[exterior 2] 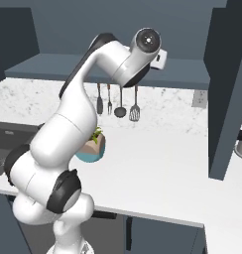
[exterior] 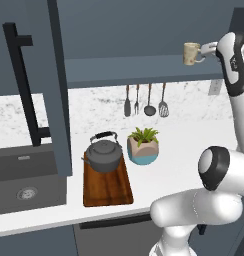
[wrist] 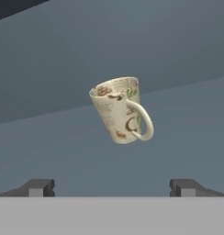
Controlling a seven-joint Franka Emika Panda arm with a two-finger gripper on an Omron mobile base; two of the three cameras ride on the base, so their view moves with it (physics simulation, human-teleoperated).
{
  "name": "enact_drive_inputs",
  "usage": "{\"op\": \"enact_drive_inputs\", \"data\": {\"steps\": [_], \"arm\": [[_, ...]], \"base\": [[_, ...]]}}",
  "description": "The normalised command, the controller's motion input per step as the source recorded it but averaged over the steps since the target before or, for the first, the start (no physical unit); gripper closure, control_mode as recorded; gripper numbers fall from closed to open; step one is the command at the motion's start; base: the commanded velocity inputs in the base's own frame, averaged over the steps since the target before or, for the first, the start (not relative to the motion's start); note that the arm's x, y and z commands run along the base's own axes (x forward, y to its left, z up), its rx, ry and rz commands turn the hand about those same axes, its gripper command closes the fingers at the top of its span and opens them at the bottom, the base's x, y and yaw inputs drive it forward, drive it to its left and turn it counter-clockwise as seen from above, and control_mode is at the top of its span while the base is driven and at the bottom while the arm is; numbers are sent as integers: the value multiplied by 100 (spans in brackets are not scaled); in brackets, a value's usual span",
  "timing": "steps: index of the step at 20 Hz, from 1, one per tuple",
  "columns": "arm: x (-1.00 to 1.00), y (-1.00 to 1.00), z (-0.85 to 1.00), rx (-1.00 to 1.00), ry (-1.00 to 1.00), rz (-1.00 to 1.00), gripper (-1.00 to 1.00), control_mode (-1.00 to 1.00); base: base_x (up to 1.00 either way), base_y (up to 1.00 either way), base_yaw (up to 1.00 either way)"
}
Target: Pick the kettle from the counter and place it on the tray. Then pick the mug from the cabinet and place it on the tray. Then close the cabinet doors.
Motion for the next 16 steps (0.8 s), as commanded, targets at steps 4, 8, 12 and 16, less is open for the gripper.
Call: {"op": "enact_drive_inputs", "data": {"steps": [4,8,12,16], "arm": [[14,0,0,0,0,3,-100,-100],[12,-5,-1,0,0,4,-100,-100],[6,-5,-5,0,0,5,-100,-100],[11,-2,-3,0,0,4,-100,-100]], "base": [[0,0,0],[0,0,0],[0,0,0],[0,0,0]]}}
